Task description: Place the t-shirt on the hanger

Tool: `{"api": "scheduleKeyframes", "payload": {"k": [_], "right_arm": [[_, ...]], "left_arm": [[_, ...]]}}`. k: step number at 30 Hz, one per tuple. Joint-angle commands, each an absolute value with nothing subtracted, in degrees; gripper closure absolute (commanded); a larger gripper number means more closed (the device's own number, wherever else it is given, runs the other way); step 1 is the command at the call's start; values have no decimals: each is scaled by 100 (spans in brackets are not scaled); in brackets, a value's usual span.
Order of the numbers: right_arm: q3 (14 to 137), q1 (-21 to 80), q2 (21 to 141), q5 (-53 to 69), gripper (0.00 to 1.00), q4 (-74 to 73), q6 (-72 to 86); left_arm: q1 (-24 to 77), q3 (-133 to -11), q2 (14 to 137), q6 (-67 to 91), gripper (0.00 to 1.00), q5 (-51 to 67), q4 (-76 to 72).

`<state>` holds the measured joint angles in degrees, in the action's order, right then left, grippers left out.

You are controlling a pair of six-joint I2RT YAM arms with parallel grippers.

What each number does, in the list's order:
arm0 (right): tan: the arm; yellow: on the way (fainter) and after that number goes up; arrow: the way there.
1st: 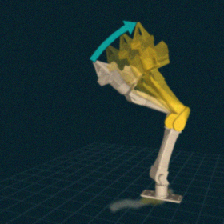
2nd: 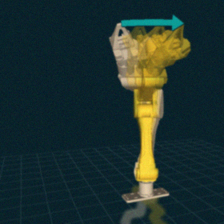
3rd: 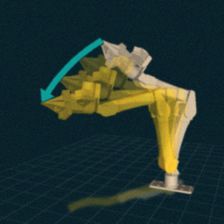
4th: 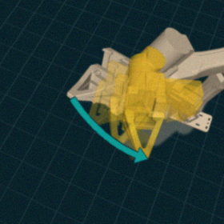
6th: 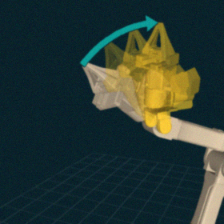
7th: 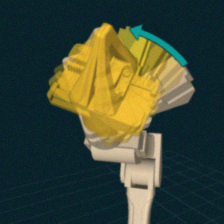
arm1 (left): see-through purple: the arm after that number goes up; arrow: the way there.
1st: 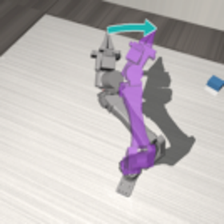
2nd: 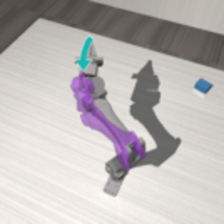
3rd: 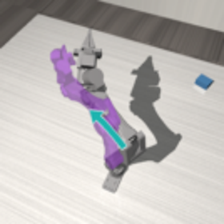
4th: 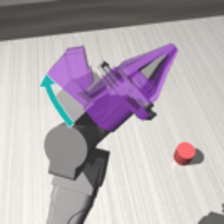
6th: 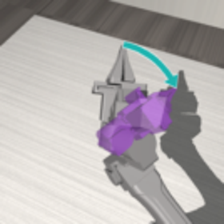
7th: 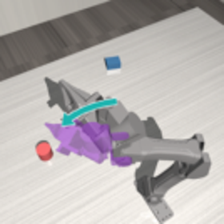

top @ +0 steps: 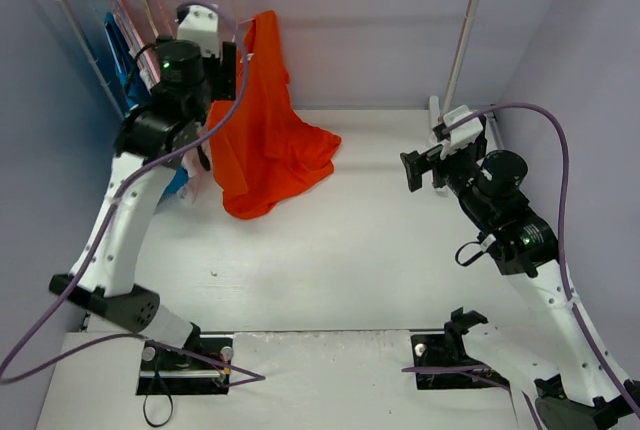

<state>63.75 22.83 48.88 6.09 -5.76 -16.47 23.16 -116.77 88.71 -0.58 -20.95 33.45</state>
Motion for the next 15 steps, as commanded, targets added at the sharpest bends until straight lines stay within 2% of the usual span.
{"api": "scheduleKeyframes", "payload": {"k": [1, 5, 9, 15], "right_arm": [[6811, 2250, 5176, 62, 2, -913, -1047], [6444, 2241, 4950, -280, 0, -853, -398], [6021, 2250, 4632, -772, 0, -782, -141], [5599, 2250, 4386, -931, 0, -1195, 200]], "left_arm": [[2329, -11428, 7729, 657, 34, -1592, 3611], [2338, -9701, 6787, 1115, 34, -1047, 3937], [2338, -8381, 5681, 1476, 34, -1072, 4253], [2338, -6901, 4503, 1801, 34, -1055, 4535]]}}
